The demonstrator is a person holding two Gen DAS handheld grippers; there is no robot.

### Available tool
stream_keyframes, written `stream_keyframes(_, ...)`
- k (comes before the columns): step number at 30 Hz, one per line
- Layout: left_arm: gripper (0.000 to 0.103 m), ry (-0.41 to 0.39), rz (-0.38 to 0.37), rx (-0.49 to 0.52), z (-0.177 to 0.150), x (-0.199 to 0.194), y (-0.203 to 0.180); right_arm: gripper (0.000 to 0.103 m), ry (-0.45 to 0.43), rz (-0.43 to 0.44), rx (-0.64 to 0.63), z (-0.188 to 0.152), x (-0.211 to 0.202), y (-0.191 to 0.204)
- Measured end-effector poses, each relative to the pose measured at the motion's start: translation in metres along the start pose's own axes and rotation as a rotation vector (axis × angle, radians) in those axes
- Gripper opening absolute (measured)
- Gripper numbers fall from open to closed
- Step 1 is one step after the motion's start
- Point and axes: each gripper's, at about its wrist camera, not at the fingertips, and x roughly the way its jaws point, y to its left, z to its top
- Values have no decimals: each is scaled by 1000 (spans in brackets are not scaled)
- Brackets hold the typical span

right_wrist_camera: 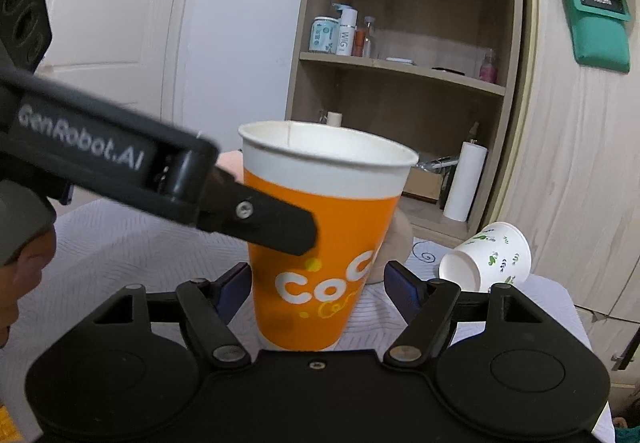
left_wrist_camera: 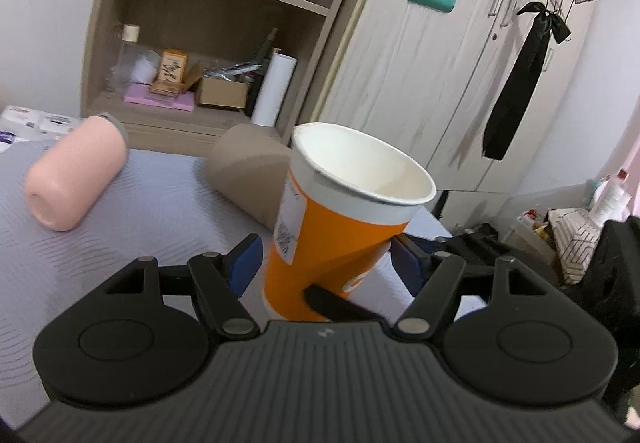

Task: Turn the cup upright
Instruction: 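Lower the upright orange cup onto the table with the right tool, then open the right tool and pull it back from the orange cup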

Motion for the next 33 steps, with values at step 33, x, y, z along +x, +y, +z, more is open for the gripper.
stream_keyframes(33,85,-54,236,71,-26,-141,-57,79,-46,-187,158,18,-143,20)
